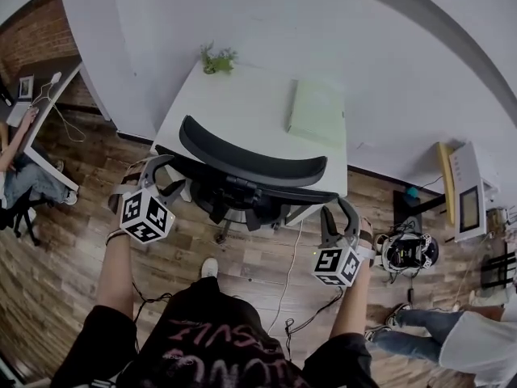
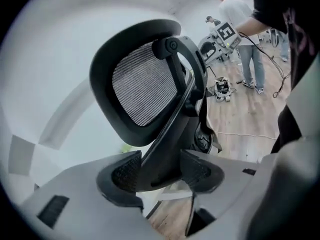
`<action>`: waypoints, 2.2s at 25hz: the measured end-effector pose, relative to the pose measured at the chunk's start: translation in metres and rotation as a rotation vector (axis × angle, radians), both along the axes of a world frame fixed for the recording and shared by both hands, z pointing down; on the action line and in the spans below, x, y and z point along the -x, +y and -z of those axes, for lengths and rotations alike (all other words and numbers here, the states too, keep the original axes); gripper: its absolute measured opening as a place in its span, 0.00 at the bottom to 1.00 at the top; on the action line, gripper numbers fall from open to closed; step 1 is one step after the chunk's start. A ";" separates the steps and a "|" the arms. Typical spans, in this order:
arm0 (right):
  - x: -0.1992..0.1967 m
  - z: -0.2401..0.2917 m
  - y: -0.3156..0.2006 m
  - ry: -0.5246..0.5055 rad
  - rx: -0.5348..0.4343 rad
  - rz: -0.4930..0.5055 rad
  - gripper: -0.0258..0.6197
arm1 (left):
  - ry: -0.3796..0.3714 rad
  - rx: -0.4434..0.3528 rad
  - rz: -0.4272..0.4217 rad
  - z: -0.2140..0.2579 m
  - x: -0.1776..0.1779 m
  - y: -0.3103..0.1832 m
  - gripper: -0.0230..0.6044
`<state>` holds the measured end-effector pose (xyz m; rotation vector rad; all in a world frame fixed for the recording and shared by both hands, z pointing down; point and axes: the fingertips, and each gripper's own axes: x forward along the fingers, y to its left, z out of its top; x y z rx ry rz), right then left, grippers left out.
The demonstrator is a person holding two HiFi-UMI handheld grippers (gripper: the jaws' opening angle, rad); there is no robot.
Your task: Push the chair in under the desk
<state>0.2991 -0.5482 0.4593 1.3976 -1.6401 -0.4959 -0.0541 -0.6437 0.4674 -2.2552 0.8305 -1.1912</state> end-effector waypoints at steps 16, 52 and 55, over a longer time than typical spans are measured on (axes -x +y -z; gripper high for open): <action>0.024 0.033 0.099 -0.436 -0.174 -0.090 0.09 | 0.381 -0.043 0.178 0.046 0.011 0.109 0.10; 0.095 0.066 0.133 -0.693 -0.273 -0.214 0.08 | 0.846 -0.067 0.244 0.103 0.076 0.119 0.06; 0.097 0.069 0.129 -0.705 -0.278 -0.214 0.08 | 0.858 -0.071 0.250 0.104 0.080 0.113 0.06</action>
